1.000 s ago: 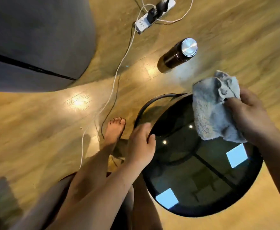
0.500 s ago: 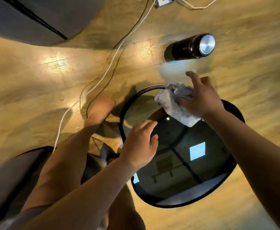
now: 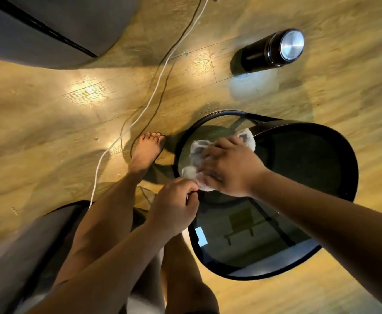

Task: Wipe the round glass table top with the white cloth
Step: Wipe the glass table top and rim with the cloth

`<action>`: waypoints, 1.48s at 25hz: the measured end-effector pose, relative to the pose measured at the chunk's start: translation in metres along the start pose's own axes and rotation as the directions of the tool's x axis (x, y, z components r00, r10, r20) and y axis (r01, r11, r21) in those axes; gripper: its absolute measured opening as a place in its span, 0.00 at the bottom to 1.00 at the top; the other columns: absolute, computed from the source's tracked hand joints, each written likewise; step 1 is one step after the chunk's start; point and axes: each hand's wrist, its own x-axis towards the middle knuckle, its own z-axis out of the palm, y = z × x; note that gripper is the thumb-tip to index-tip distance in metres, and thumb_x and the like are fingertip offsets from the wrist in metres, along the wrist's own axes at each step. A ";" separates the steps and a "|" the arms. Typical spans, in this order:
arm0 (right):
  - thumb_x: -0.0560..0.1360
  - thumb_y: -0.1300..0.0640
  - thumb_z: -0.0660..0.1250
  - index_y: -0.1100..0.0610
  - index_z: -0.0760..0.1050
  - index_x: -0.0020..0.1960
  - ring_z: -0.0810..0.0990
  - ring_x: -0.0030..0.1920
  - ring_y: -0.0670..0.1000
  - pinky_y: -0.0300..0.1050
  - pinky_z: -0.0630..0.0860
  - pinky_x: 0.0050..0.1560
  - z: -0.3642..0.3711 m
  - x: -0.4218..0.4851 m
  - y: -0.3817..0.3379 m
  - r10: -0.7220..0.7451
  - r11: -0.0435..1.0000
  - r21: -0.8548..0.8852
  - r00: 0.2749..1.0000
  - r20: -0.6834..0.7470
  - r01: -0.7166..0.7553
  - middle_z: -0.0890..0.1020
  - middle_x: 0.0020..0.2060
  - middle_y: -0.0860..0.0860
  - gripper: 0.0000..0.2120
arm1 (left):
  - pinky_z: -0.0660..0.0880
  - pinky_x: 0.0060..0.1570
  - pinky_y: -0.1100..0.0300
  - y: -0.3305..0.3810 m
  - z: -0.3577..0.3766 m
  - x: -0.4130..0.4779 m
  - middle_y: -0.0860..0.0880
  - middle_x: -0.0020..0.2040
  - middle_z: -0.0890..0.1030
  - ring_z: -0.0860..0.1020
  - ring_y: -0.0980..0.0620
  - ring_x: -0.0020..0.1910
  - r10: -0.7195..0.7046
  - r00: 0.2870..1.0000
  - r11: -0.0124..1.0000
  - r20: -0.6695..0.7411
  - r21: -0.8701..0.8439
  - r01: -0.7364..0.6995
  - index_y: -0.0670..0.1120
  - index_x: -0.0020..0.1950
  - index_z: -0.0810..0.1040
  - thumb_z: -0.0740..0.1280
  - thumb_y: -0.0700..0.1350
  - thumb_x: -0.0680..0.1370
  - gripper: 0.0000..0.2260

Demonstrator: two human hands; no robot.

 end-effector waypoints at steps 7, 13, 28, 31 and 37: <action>0.78 0.37 0.47 0.52 0.78 0.62 0.73 0.62 0.67 0.63 0.67 0.64 0.007 -0.031 0.111 0.819 0.570 0.229 0.569 -0.078 -0.789 0.78 0.63 0.63 0.29 | 0.68 0.69 0.57 0.017 0.008 0.018 0.45 0.70 0.75 0.72 0.50 0.69 0.088 0.995 0.995 0.051 -0.039 -0.086 0.43 0.73 0.70 0.63 0.45 0.81 0.20; 0.79 0.38 0.55 0.52 0.83 0.55 0.76 0.59 0.59 0.56 0.64 0.64 0.020 -0.004 -0.006 0.232 0.970 0.122 0.947 -0.224 -0.210 0.84 0.55 0.52 0.24 | 0.73 0.62 0.51 0.026 0.014 0.008 0.42 0.62 0.79 0.76 0.46 0.61 0.125 0.992 0.990 -0.003 -0.060 -0.125 0.40 0.65 0.76 0.63 0.41 0.79 0.15; 0.77 0.37 0.57 0.52 0.83 0.57 0.76 0.60 0.60 0.57 0.65 0.64 0.019 -0.007 -0.001 0.137 0.988 0.093 0.971 -0.197 -0.121 0.83 0.56 0.53 0.25 | 0.66 0.62 0.64 0.027 0.019 -0.008 0.43 0.71 0.71 0.69 0.44 0.70 0.112 0.990 0.993 0.083 0.010 -0.114 0.42 0.71 0.68 0.64 0.45 0.80 0.20; 0.77 0.37 0.54 0.55 0.81 0.57 0.79 0.55 0.63 0.57 0.72 0.58 0.013 -0.020 0.074 0.407 0.913 0.121 0.879 -0.249 -0.389 0.84 0.54 0.59 0.27 | 0.54 0.60 0.78 0.018 0.018 -0.012 0.50 0.76 0.65 0.63 0.55 0.74 0.076 0.993 0.997 0.088 -0.005 -0.076 0.50 0.76 0.60 0.61 0.49 0.81 0.24; 0.76 0.40 0.53 0.58 0.80 0.57 0.74 0.57 0.67 0.61 0.69 0.59 0.008 -0.031 0.101 0.810 0.586 0.199 0.566 -0.153 -0.785 0.80 0.55 0.65 0.26 | 0.73 0.57 0.67 0.018 0.005 -0.007 0.45 0.60 0.80 0.78 0.50 0.61 0.009 0.995 0.982 -0.098 -0.188 -0.027 0.42 0.67 0.72 0.63 0.44 0.81 0.15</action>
